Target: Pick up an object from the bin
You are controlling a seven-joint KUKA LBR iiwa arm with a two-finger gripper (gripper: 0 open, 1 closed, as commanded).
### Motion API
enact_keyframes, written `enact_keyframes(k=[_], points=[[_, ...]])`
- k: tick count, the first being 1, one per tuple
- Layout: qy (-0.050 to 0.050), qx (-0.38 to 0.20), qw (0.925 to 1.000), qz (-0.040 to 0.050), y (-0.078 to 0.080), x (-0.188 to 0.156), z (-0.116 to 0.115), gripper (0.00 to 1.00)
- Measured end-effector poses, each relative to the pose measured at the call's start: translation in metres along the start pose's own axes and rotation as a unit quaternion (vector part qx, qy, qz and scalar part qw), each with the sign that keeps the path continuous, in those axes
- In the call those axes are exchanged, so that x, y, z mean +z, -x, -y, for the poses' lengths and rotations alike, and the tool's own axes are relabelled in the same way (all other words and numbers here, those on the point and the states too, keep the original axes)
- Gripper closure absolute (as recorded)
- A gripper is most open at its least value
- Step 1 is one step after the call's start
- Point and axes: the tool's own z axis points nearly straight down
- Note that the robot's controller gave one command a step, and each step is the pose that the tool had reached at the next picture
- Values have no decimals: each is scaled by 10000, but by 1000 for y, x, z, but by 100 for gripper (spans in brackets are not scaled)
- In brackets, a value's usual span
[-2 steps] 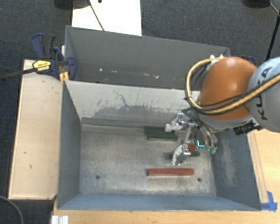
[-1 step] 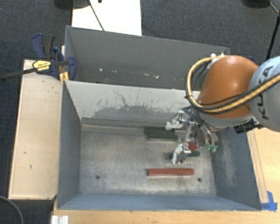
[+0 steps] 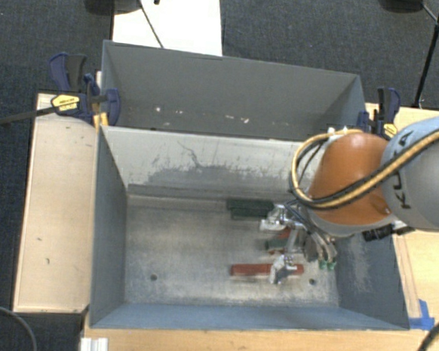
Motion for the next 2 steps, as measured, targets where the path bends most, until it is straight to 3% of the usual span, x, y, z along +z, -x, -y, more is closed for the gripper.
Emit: enact_keyframes(k=[1, 2], points=[[0, -26, 10000, -49, -13, 27, 5, 0], [0, 692, 9976, -19, -13, 1, 11, 0]])
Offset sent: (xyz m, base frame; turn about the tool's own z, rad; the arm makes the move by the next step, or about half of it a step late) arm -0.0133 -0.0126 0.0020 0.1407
